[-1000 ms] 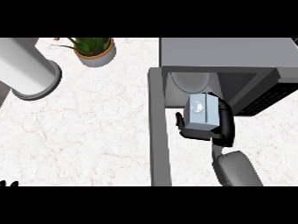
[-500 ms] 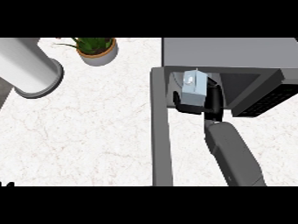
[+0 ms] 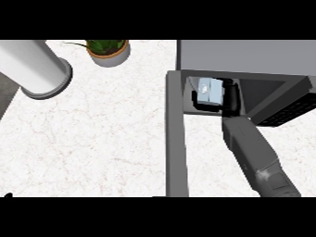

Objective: Pick up the milk, place it into the microwave and close the microwave

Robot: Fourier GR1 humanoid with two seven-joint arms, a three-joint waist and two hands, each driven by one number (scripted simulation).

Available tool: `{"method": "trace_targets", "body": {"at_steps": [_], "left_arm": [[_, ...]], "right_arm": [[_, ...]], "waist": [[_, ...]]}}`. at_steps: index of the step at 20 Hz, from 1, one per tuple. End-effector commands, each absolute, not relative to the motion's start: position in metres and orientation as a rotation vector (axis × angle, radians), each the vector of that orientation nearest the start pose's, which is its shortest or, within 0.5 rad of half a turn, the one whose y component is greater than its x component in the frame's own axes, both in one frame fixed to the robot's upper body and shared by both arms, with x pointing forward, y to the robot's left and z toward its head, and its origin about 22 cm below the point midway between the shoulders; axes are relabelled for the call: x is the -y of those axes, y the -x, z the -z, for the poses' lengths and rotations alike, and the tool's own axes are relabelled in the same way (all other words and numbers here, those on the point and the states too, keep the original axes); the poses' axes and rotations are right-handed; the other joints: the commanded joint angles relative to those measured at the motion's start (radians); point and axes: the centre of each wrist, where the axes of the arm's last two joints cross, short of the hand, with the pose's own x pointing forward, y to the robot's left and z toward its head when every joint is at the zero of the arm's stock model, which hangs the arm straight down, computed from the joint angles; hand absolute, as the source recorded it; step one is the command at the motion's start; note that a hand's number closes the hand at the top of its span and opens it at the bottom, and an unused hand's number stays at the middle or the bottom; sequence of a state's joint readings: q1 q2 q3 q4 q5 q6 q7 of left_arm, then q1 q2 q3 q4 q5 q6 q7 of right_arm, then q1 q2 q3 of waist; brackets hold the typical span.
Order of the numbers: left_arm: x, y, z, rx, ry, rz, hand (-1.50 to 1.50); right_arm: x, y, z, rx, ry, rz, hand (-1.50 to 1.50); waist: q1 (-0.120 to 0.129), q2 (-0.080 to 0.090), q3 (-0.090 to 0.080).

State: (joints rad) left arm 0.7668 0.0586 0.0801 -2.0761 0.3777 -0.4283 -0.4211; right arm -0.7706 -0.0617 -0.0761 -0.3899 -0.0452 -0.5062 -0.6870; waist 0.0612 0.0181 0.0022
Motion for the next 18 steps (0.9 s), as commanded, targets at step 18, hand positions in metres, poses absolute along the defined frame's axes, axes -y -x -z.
{"method": "trace_targets", "body": {"at_steps": [18], "left_arm": [[-0.303,-0.068,-0.008,1.899,0.236,-0.163,-1.5]], "right_arm": [[0.207,-0.416,0.01,1.894,0.729,-0.106,1.5]], "waist": [[0.063,0.035,0.004]]}}
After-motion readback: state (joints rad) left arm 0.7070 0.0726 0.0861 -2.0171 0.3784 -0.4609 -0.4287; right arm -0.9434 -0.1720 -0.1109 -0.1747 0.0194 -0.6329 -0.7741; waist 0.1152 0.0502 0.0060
